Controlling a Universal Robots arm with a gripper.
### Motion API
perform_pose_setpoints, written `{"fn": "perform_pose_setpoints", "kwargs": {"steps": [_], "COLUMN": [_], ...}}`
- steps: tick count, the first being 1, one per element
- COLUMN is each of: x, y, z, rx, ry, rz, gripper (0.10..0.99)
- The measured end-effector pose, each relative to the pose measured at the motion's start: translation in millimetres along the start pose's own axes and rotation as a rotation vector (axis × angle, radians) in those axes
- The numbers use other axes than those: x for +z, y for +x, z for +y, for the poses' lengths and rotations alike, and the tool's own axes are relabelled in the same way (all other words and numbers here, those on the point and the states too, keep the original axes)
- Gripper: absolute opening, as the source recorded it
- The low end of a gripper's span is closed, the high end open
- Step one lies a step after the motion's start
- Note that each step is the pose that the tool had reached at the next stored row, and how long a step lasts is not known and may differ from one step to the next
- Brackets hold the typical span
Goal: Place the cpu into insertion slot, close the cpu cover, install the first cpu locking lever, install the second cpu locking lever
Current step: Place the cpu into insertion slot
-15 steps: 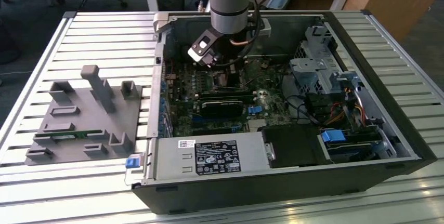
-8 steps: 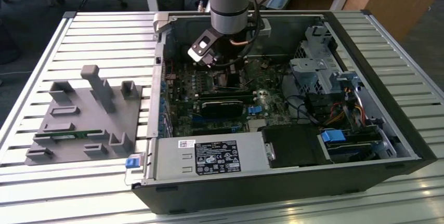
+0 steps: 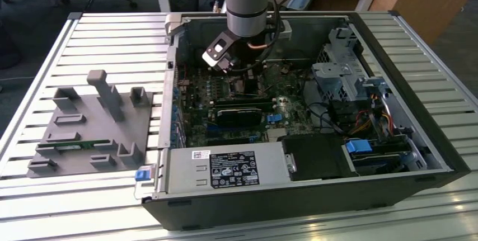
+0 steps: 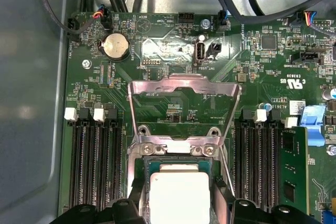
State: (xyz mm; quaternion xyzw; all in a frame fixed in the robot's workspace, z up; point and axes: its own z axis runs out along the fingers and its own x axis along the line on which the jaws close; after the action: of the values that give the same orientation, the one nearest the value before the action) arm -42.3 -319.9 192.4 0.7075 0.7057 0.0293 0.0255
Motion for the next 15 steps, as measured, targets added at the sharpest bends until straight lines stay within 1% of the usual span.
{"fn": "perform_pose_setpoints", "kwargs": {"steps": [10, 15], "x": [0.5, 1.0], "y": [1.7, 4.4], "z": [-0.1, -0.1], "rx": [0.0, 0.001], "ry": [0.0, 0.0], "rz": [-0.0001, -0.0002], "gripper": [0.616, 0.616]}}
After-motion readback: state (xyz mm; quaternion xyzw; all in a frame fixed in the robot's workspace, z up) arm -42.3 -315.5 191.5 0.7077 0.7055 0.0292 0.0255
